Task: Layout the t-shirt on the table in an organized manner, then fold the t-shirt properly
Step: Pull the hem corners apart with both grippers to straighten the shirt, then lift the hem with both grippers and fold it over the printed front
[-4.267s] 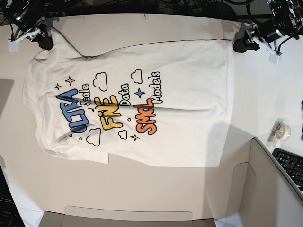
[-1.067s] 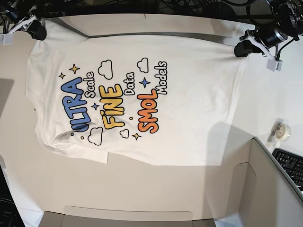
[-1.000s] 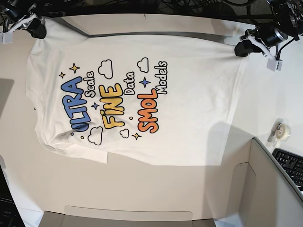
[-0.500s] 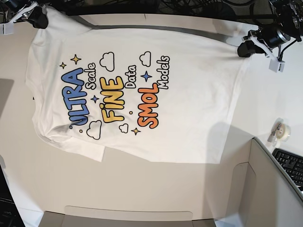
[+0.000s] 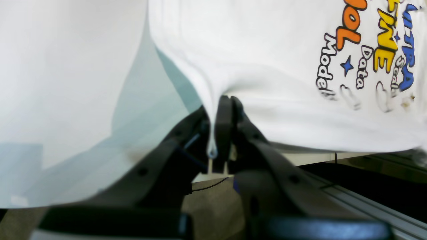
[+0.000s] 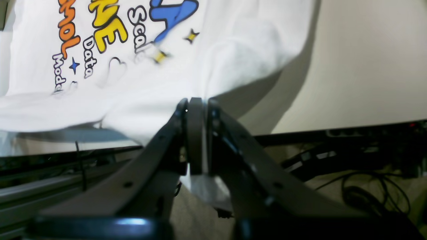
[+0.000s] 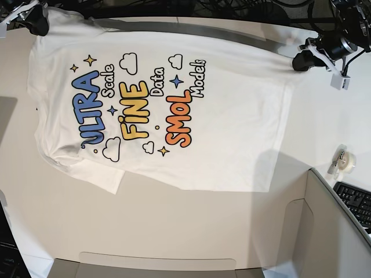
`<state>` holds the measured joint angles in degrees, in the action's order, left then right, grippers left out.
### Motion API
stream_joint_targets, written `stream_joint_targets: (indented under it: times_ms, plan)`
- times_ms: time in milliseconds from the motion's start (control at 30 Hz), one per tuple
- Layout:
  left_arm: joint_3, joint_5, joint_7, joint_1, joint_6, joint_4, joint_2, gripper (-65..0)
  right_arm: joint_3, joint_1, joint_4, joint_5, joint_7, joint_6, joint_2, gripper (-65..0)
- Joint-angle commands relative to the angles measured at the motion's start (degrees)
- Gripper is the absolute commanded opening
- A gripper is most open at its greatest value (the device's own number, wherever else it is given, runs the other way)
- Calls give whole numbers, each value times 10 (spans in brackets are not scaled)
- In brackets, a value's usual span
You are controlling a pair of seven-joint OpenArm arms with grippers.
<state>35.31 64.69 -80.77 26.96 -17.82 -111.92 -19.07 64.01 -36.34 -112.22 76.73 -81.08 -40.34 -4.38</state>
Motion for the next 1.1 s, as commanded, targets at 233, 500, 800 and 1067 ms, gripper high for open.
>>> stream_joint_targets:
  times_ms: [233,500,800,1067]
  plan:
    - [0,3,8,-98,-1,-7,-9,-650,-68,151,-5,-91,11,3,8,-650]
    - [-63,2,8,-230,-1,99,-9,-650,-76,317,-5,-256,11,3,55,-650]
    - [-160,2,12,-296,0,299,-15,-649,-76,400,106,-317,11,3,55,-650]
    - [-187,2,43,-297,1,328,-27,-649,-76,417,203,-318,11,3,51,-650]
